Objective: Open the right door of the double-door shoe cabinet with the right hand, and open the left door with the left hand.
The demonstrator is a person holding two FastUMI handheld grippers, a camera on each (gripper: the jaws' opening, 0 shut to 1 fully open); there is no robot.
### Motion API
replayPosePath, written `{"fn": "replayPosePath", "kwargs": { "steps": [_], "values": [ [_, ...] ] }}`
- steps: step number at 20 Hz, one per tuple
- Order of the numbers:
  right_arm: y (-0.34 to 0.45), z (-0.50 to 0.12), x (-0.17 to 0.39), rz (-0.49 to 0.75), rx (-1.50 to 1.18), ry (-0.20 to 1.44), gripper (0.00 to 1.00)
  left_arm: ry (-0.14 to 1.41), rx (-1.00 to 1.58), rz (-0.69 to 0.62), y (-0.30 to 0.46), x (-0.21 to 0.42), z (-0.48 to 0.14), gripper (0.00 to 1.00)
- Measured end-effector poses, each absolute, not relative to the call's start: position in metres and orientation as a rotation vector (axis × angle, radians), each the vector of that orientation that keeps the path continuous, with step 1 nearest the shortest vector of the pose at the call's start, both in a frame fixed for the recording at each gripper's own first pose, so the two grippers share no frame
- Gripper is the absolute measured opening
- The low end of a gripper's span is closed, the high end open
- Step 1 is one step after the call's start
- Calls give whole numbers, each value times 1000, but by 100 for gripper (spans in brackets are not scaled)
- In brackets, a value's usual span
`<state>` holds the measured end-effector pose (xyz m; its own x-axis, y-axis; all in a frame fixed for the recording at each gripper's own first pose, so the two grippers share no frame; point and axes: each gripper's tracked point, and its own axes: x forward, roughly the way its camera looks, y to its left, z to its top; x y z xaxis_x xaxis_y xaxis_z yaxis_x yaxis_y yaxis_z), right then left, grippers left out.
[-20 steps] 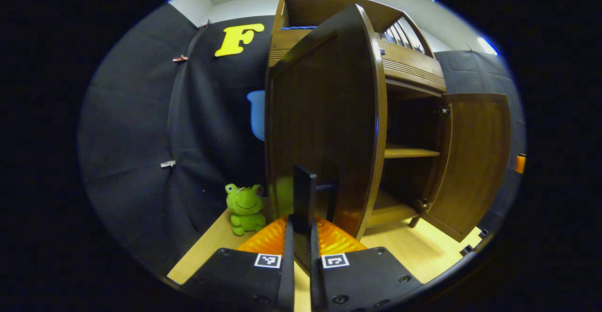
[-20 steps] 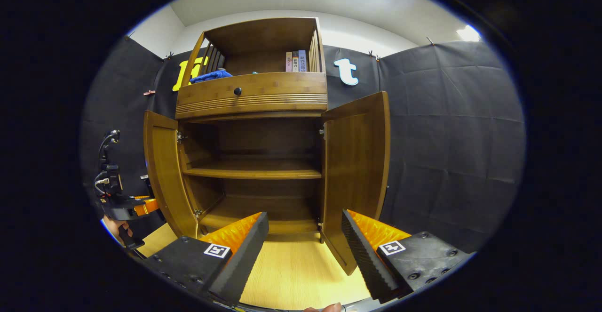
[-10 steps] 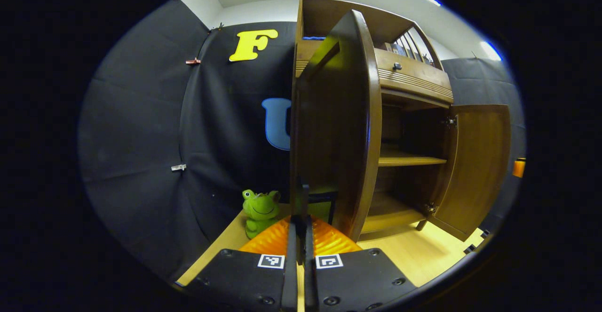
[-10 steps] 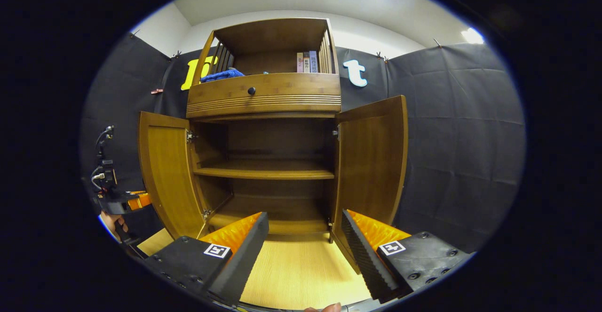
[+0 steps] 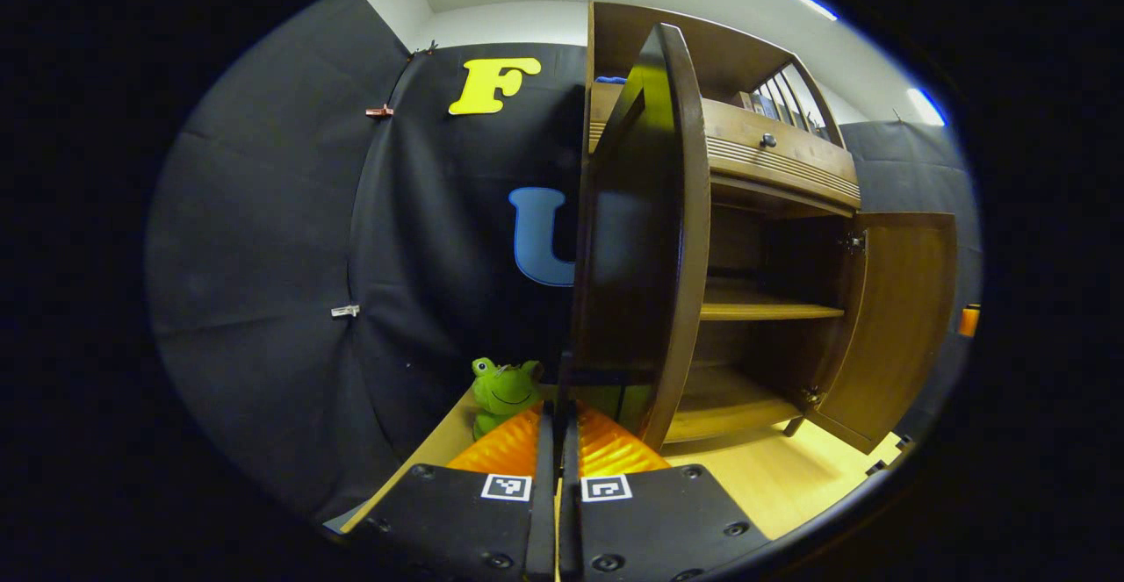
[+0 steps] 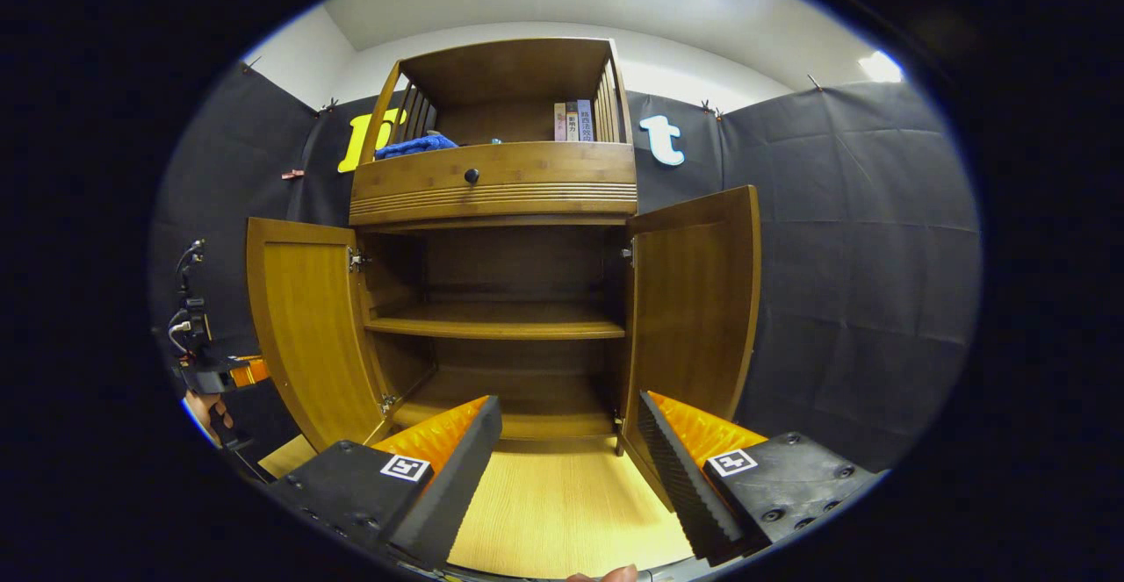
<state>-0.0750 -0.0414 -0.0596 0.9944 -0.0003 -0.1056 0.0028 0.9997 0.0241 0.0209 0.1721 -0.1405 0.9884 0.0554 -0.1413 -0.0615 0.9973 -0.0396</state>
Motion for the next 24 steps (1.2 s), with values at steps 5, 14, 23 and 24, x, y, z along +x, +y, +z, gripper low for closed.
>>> {"fn": "replayPosePath", "kwargs": {
  "steps": [5,14,23,24],
  "values": [
    [-42,-58,-73,8,22,107,94,110,-39,80,175,8,-130,2],
    [-50,-60,-63,73,61,113,99,62,45,151,155,-45,-99,85],
    [-73,-45,-51,99,70,76,93,38,16,105,64,-58,-74,95],
    [-75,-44,-49,101,72,74,98,38,19,100,56,-56,-71,95]
  ]
}}
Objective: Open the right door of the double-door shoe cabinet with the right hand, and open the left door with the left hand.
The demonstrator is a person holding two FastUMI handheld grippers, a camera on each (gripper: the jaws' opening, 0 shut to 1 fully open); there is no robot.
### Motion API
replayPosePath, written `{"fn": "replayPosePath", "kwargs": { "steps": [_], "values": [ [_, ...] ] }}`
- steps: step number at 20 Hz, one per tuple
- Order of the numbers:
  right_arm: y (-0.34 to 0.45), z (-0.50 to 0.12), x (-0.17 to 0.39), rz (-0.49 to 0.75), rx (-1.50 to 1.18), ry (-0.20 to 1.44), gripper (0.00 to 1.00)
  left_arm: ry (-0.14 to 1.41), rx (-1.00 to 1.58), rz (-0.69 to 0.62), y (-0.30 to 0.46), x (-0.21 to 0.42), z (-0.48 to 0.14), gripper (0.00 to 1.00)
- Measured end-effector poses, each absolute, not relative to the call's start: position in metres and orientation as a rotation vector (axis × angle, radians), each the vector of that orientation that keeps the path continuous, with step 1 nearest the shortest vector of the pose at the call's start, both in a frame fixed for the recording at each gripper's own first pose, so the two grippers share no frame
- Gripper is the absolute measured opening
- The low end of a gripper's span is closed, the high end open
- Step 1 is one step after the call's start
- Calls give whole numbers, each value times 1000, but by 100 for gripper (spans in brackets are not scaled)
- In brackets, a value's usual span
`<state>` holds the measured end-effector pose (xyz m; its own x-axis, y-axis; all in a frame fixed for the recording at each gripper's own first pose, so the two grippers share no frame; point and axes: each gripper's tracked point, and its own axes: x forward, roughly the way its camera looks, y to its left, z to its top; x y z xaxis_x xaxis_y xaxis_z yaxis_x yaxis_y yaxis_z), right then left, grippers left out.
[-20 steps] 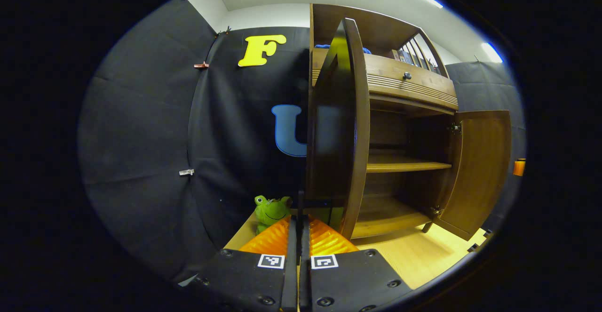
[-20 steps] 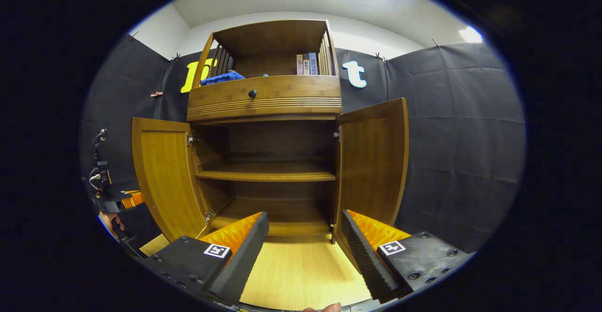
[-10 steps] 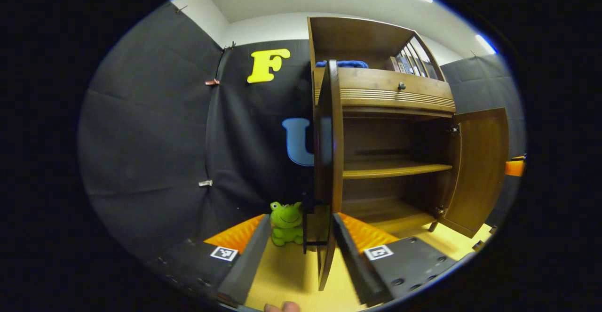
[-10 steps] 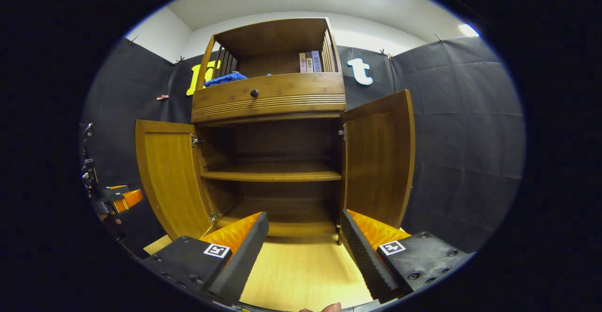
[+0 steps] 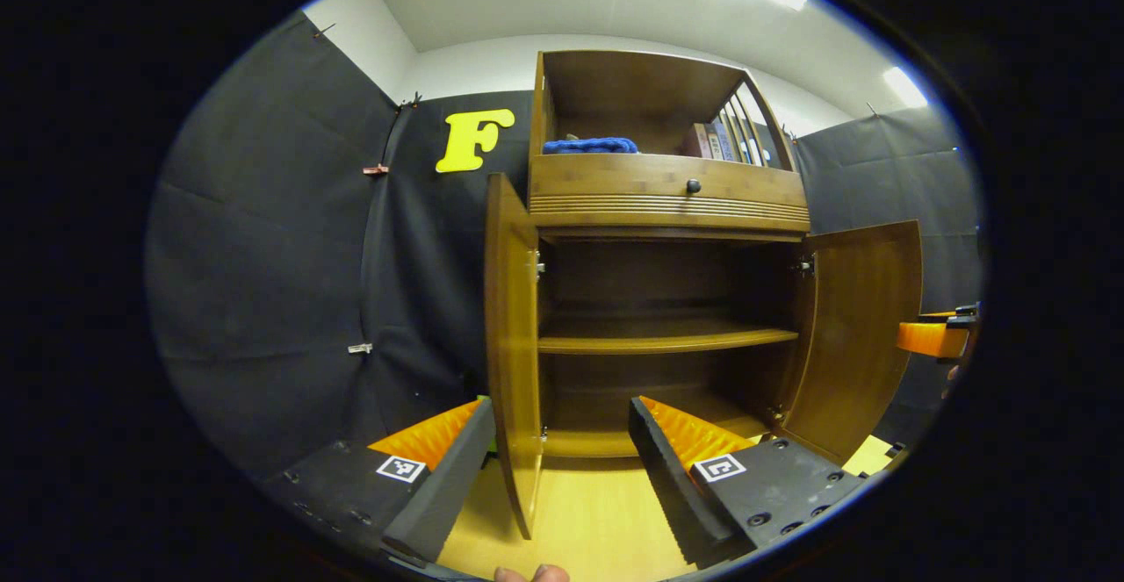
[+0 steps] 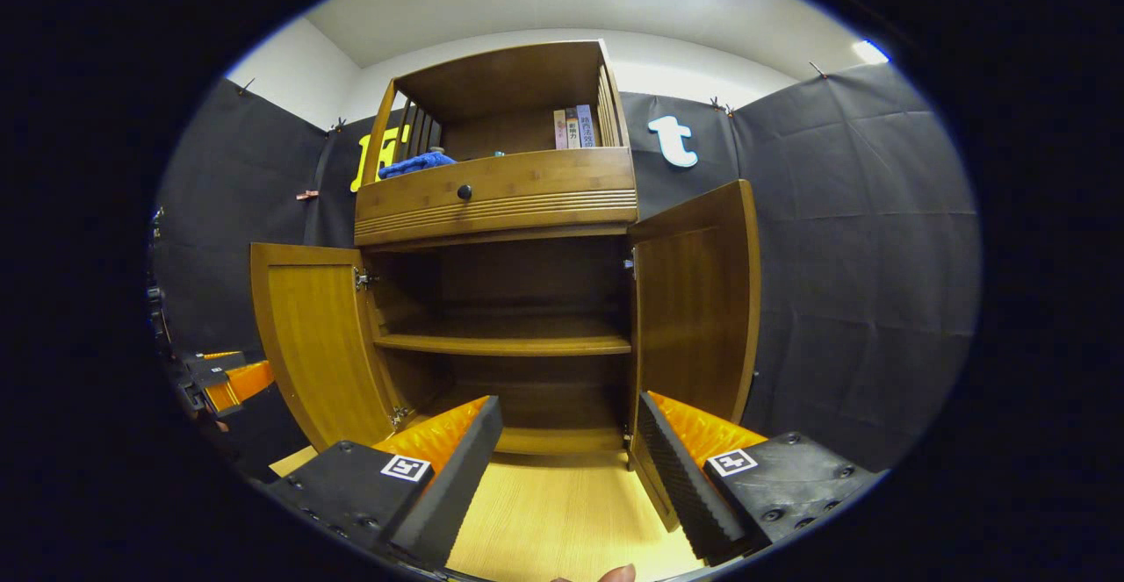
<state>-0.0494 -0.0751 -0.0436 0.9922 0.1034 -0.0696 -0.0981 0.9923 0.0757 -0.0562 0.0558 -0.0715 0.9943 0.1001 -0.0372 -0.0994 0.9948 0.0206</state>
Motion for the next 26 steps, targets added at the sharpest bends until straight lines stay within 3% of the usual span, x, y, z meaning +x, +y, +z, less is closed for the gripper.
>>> {"fn": "replayPosePath", "kwargs": {
  "steps": [15,26],
  "values": [
    [-101,-42,-50,122,86,57,98,10,15,16,-55,-39,-44,95],
    [-105,-42,-49,138,89,49,100,-3,36,-5,-74,-34,-37,94]
  ]
}}
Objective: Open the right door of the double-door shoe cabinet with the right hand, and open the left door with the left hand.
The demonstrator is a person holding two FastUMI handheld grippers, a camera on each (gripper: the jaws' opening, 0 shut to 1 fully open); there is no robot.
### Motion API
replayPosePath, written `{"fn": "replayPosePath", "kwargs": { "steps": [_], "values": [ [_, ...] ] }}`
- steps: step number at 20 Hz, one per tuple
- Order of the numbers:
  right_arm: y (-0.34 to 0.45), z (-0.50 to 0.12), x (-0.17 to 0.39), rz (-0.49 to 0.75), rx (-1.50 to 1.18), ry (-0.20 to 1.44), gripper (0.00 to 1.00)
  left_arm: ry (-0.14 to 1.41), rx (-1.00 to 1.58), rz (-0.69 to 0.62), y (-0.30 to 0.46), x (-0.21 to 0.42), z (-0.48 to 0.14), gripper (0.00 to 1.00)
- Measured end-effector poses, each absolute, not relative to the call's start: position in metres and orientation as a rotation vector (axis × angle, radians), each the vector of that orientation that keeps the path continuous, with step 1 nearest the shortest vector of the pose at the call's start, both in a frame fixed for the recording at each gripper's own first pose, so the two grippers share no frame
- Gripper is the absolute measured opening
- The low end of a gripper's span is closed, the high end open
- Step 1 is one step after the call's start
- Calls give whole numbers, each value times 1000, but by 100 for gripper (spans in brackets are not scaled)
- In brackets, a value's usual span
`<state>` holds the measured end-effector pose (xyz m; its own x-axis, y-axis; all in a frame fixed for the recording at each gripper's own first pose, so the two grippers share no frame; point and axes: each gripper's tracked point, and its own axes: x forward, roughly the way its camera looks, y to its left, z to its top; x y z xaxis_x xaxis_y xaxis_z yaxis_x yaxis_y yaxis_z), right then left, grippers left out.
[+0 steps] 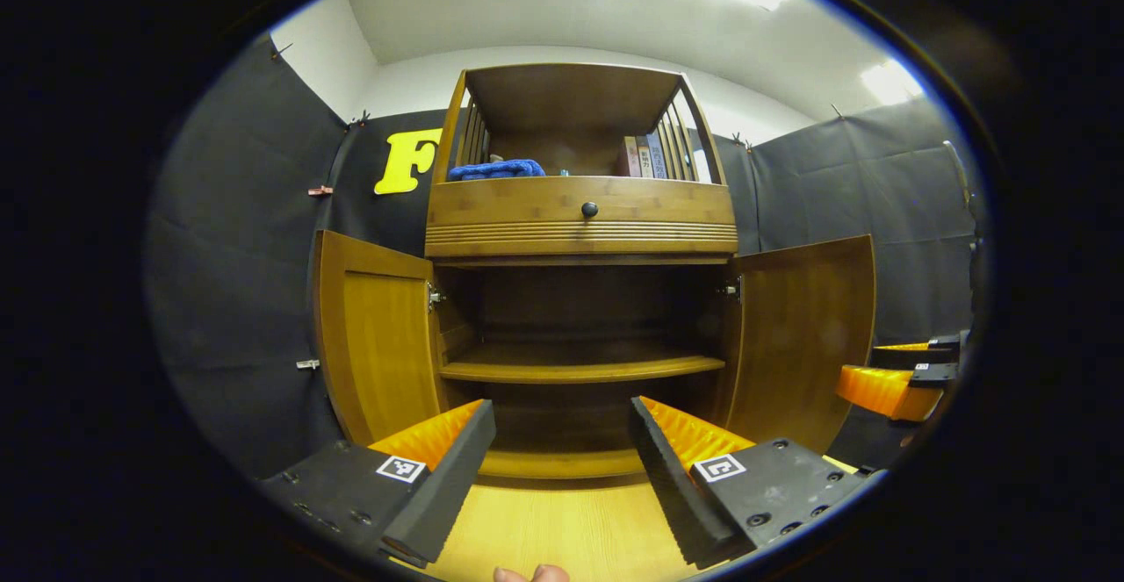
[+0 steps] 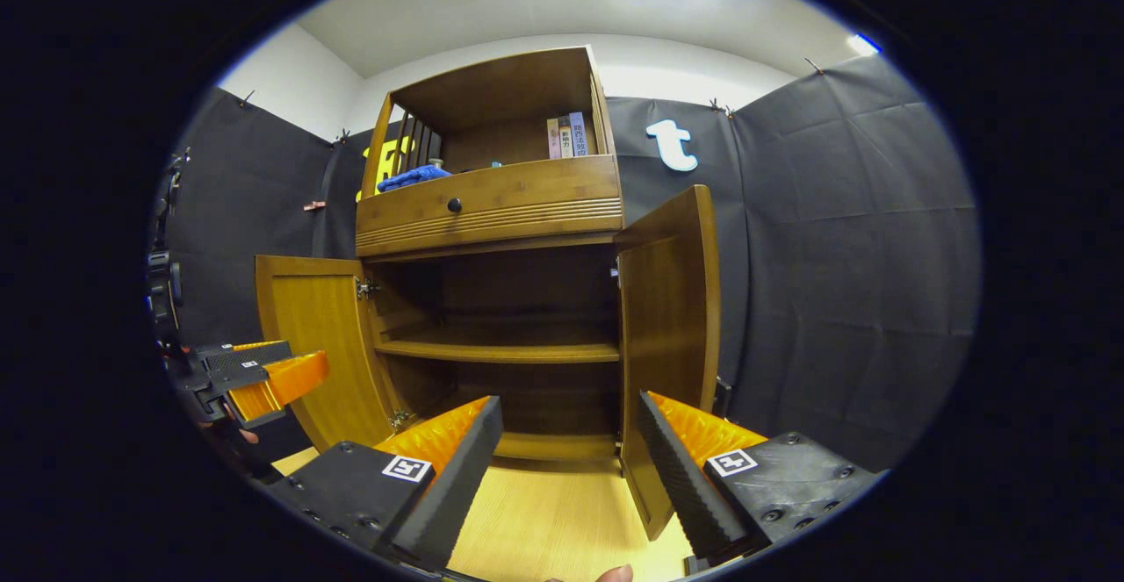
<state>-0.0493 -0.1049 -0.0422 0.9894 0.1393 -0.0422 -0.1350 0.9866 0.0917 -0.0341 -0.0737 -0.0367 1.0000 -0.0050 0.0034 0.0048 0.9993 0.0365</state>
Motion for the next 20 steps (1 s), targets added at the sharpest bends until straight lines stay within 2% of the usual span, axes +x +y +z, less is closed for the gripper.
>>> {"fn": "replayPosePath", "kwargs": {
  "steps": [20],
  "values": [
    [-110,-44,-46,134,80,43,98,5,48,-11,-81,-30,-40,95]
  ]
}}
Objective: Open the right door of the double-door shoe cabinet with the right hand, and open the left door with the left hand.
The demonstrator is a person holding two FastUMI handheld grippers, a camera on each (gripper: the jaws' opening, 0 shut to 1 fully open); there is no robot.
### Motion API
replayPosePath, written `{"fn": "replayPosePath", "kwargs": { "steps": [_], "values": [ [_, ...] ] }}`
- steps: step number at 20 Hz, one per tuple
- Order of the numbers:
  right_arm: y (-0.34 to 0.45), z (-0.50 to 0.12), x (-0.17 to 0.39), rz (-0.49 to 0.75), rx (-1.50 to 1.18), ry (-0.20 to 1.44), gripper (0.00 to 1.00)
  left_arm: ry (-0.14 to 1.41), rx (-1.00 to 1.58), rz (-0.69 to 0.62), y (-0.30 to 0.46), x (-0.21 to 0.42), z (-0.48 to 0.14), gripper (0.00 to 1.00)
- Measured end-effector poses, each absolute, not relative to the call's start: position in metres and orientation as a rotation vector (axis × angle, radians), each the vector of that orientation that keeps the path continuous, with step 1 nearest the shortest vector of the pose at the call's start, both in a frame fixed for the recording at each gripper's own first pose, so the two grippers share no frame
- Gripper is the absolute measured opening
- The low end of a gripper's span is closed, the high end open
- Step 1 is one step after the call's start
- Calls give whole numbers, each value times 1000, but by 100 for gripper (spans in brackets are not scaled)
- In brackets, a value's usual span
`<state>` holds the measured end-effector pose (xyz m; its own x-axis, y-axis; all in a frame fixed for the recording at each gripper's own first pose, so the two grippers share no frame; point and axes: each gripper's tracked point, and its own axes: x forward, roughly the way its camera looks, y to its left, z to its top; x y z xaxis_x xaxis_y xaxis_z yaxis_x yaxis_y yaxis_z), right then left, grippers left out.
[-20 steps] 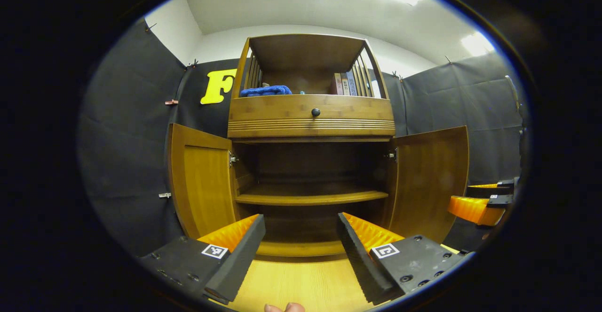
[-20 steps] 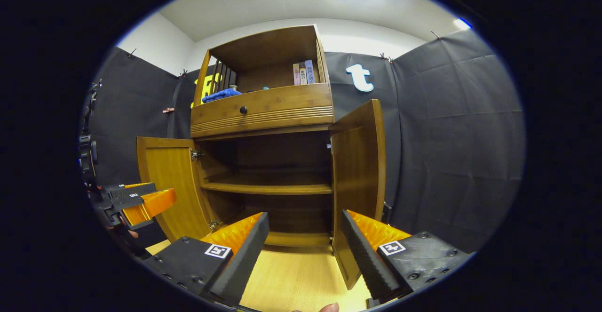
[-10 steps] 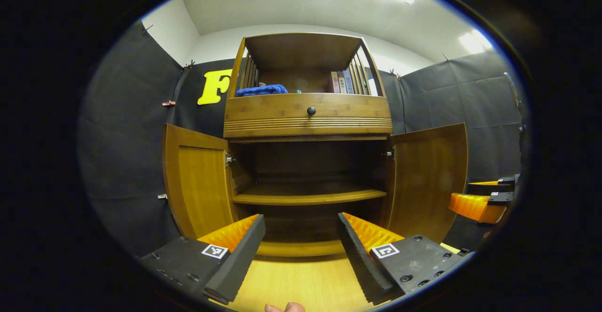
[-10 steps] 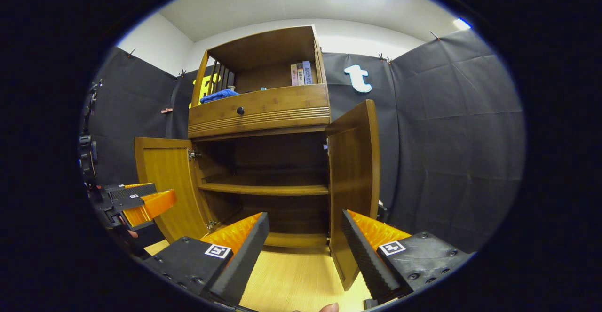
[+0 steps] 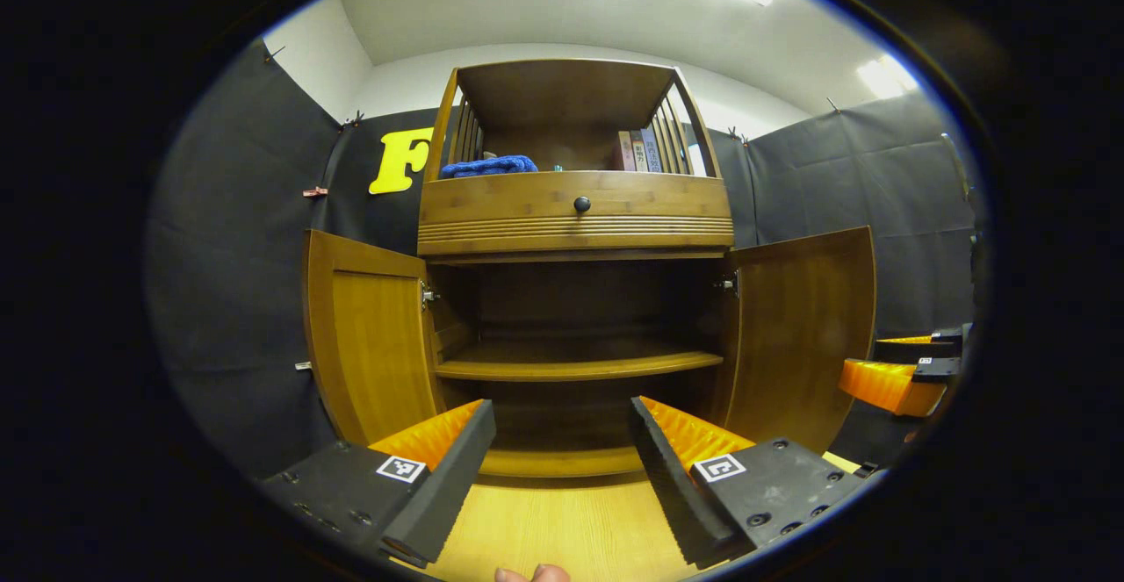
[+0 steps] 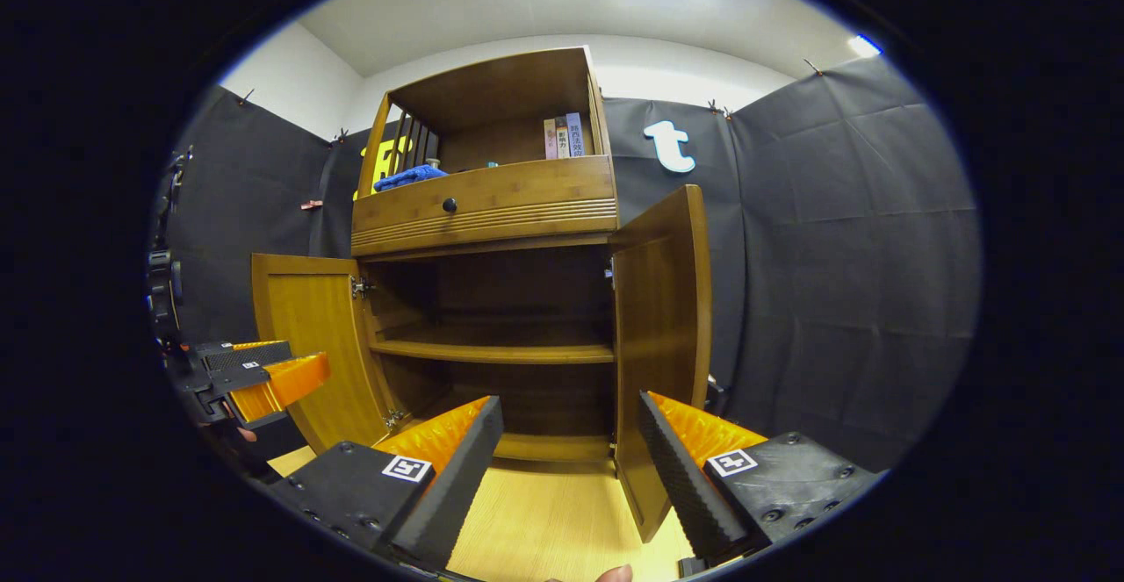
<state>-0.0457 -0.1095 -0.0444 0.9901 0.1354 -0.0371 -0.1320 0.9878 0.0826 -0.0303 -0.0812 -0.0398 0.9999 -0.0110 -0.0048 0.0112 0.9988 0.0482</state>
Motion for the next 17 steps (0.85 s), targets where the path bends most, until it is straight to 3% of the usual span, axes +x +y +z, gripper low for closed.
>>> {"fn": "replayPosePath", "kwargs": {
  "steps": [17],
  "values": [
    [-112,-47,-40,134,58,33,98,6,54,-28,-88,-20,-42,95]
  ]
}}
